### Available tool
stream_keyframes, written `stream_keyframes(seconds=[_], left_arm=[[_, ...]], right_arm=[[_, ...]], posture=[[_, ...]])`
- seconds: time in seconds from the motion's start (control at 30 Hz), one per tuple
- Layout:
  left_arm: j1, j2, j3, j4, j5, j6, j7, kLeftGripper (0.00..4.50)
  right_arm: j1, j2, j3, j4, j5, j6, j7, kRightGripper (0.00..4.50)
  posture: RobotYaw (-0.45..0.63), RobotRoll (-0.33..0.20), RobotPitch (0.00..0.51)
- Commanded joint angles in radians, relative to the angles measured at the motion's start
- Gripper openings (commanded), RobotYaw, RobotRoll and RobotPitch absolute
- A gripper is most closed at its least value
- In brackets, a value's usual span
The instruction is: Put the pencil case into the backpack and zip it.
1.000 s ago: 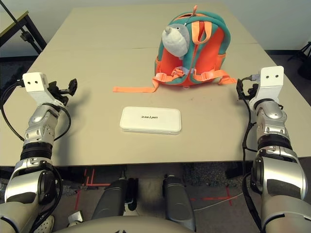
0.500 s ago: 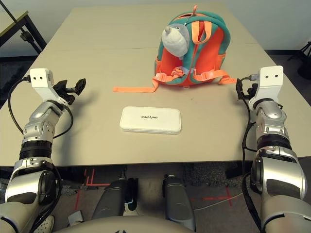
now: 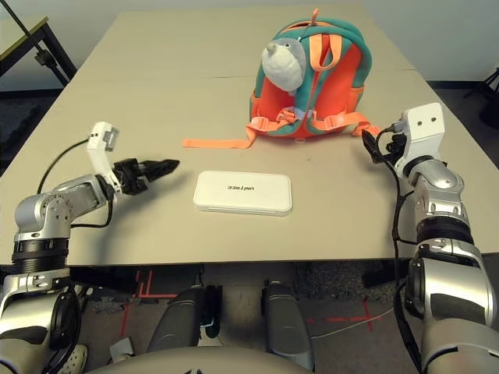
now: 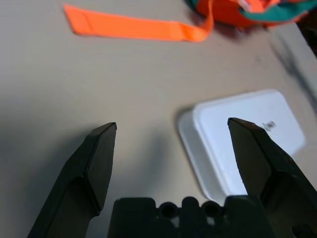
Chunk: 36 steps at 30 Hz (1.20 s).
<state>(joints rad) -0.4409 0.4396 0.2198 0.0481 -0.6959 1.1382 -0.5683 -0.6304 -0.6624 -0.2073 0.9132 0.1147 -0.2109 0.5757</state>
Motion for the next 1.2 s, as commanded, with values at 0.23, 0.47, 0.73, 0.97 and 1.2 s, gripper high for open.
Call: stream_keyframes(seconds=[0.23,0.47,0.73,0.97,1.2], left_arm=[[-0.017,-0.052,0.001,0.002,-0.069,0.178,0.023,4.50],[-0.038,-0.052,0.033,0.052,-0.068,0.209,0.033,4.50],[-0.095,-0.051,0.103,0.187,-0.094,0.276,0.017,4.50],[-0.126,-0.056,0.122,0.252,-0.116,0.334,-0.003,4.50],[-0.144,-0.054,0.140,0.306,-0.117,0.361,-0.016,4.50]], right_arm=[[0.027,0.016,0.042,-0.051,-0.027,0.020,0.026,4.48],[0.029,0.024,0.054,-0.057,-0.030,0.022,0.024,4.48],[0.038,0.027,0.068,-0.066,-0.041,0.022,0.042,4.48],[0.071,0.002,0.112,-0.115,-0.053,0.053,0.139,4.48],[0.140,-0.021,0.148,-0.231,-0.057,0.131,0.242,4.48]], posture=[[-0.12,0.000,0.133],[-0.12,0.000,0.139],[-0.12,0.000,0.137],[-0.13,0.000,0.135],[-0.14,0.000,0.138]])
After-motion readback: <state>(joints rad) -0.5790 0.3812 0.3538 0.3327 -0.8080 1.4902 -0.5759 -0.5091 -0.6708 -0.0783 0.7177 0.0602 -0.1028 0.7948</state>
